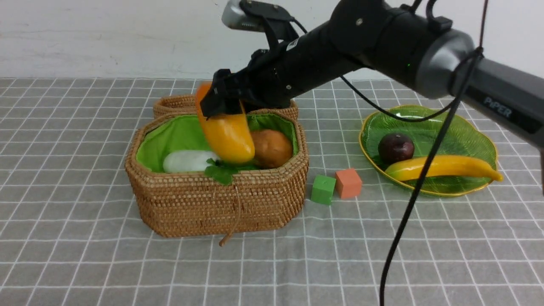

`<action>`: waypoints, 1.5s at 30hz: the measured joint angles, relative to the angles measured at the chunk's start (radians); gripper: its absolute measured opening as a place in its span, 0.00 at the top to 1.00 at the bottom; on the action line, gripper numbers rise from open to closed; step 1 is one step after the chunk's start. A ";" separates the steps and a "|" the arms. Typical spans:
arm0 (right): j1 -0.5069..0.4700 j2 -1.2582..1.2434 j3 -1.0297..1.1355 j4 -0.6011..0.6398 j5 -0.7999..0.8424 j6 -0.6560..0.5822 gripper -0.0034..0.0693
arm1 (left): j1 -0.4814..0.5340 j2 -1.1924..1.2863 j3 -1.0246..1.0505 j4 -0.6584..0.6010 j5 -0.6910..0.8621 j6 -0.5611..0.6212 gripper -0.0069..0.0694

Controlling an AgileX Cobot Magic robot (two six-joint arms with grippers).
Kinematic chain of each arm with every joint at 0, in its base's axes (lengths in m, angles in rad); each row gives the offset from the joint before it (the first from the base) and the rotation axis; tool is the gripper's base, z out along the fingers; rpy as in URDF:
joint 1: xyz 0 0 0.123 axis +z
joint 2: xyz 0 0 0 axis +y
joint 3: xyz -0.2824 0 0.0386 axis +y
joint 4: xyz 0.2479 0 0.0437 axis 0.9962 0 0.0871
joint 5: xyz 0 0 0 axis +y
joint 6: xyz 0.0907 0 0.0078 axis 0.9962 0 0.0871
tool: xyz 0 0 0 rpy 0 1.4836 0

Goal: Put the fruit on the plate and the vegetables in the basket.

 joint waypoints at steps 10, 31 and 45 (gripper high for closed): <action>0.000 -0.068 -0.012 -0.203 0.205 0.066 0.23 | 0.000 0.000 0.000 0.000 0.000 0.000 0.60; 0.000 -0.565 0.362 -0.543 0.509 0.198 0.98 | 0.000 0.000 0.000 0.000 0.000 0.000 0.60; 0.000 -0.568 0.363 -0.541 0.507 0.198 0.97 | 0.000 0.000 0.000 0.000 0.000 0.000 0.60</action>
